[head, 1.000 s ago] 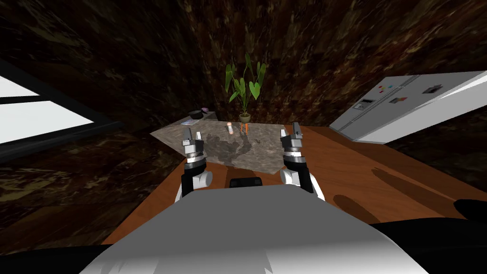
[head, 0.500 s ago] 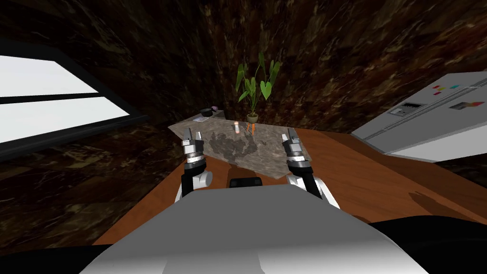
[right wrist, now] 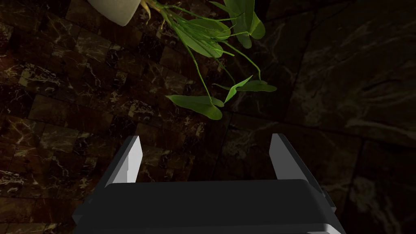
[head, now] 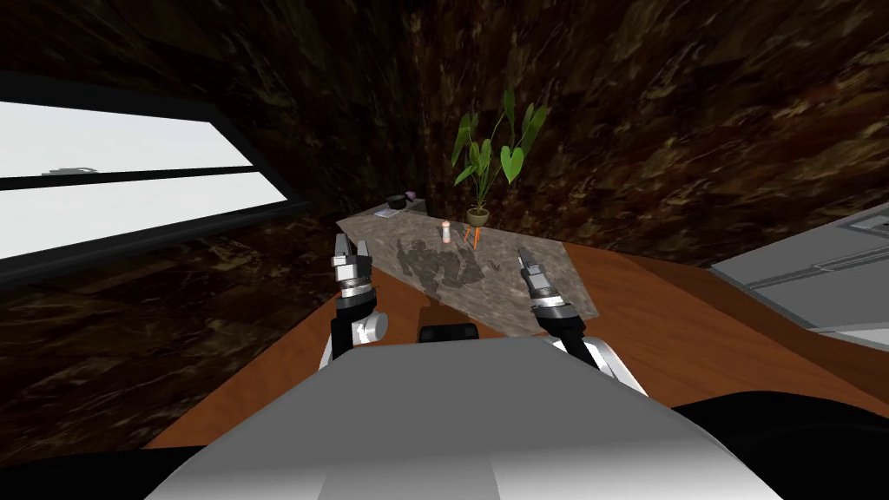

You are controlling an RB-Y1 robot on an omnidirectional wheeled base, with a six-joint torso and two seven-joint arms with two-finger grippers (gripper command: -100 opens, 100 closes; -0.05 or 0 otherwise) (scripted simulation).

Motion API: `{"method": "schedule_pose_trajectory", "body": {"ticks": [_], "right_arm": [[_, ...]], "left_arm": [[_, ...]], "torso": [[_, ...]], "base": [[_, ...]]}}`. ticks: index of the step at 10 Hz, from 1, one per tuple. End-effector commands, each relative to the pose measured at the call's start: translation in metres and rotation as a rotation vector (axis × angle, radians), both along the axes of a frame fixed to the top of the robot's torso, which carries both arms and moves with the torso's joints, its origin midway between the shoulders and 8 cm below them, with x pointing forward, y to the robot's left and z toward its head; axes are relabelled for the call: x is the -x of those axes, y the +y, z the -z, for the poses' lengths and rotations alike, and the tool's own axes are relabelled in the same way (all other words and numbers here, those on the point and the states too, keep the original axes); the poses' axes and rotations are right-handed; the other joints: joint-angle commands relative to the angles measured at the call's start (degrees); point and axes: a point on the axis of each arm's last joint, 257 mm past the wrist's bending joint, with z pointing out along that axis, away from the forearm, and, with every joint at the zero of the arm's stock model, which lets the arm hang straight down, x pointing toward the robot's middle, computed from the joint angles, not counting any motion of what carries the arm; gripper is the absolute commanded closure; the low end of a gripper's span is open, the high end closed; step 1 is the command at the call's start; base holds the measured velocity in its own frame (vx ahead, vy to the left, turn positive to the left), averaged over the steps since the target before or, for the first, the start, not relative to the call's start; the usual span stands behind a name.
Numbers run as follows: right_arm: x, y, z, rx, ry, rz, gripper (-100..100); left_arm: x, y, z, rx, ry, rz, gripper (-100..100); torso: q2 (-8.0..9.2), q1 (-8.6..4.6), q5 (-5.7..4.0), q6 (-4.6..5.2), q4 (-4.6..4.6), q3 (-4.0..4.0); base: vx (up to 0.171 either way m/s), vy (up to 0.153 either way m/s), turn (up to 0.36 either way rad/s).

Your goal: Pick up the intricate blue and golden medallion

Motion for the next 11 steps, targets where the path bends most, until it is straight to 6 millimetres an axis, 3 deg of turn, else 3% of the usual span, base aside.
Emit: {"method": "schedule_pose_trajectory", "body": {"ticks": [1,5,7,11], "right_arm": [[0.008,-0.004,0.016,0.104,0.056,0.019,-100],[0.025,-0.012,0.048,0.269,0.162,0.042,-100],[0.043,-0.022,0.077,0.410,0.257,0.047,-100],[0.069,-0.033,0.112,0.588,0.375,0.034,-100]], "left_arm": [[0.000,0.000,0.000,0.000,0.000,0.000,0],[0.000,0.000,0.000,0.000,0.000,0.000,0],[0.000,0.000,0.000,0.000,0.000,0.000,0],[0.000,0.000,0.000,0.000,0.000,0.000,0]], "torso": [[0.00,0.00,0.00,0.00,0.00,0.00],[-0.06,-0.01,0.00,-0.01,-0.01,-0.04],[-0.04,0.01,0.00,0.01,-0.01,-0.02],[-0.07,0.01,0.00,0.05,-0.01,-0.04]], "base": [[0.020,-0.002,0.470],[0.026,-0.009,0.249],[0.033,-0.008,0.335],[0.032,-0.010,0.269]]}}
